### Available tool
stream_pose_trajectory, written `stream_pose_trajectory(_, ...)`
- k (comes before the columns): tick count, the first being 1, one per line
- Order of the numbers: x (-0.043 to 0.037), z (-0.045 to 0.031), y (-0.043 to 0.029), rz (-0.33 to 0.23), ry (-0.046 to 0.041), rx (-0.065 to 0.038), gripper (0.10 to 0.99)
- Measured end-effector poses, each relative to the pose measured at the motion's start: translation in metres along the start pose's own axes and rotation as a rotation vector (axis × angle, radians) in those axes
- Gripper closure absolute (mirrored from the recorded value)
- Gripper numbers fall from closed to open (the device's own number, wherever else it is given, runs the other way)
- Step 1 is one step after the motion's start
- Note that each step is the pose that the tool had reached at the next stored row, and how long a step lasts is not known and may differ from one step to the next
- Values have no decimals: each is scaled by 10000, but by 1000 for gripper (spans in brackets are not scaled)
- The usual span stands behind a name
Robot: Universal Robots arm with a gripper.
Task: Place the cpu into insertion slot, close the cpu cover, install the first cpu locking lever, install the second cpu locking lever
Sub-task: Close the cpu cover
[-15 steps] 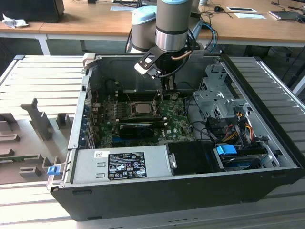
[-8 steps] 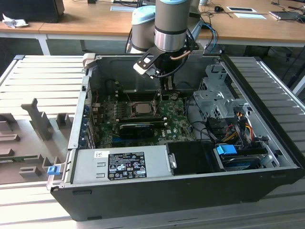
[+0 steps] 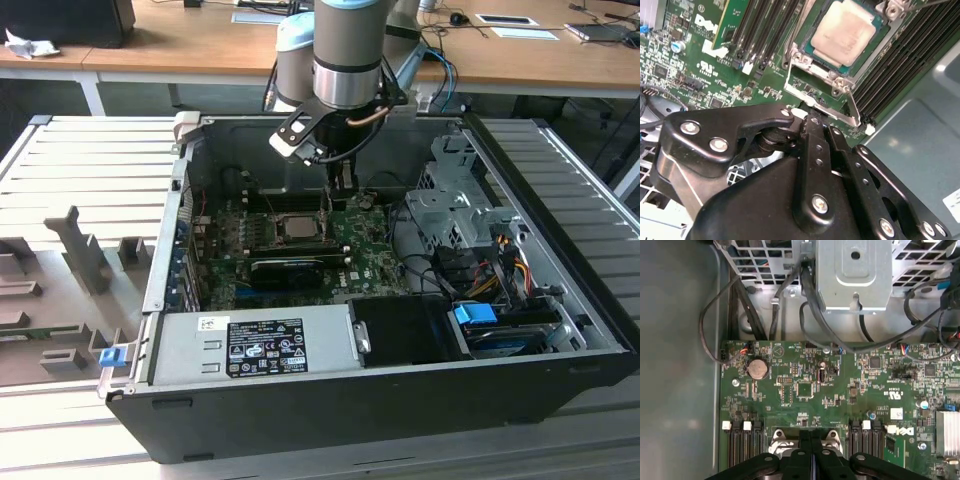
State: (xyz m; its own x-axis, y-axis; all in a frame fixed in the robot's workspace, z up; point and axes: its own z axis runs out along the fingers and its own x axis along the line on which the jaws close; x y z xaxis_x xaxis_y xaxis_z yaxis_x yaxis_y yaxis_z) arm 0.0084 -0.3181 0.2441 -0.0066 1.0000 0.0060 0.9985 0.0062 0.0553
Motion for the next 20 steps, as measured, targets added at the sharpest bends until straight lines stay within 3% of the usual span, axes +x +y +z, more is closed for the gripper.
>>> stream_pose_trajectory(3, 2, 9, -107, 1, 2, -2, 980)
stream_pose_trajectory(7, 2, 92, -193, -2, 0, -1, 980)
stream_pose_trajectory(11, 5, 153, -394, -29, 2, 47, 980)
stream_pose_trajectory(20, 8, 151, -553, -29, 2, 48, 980)
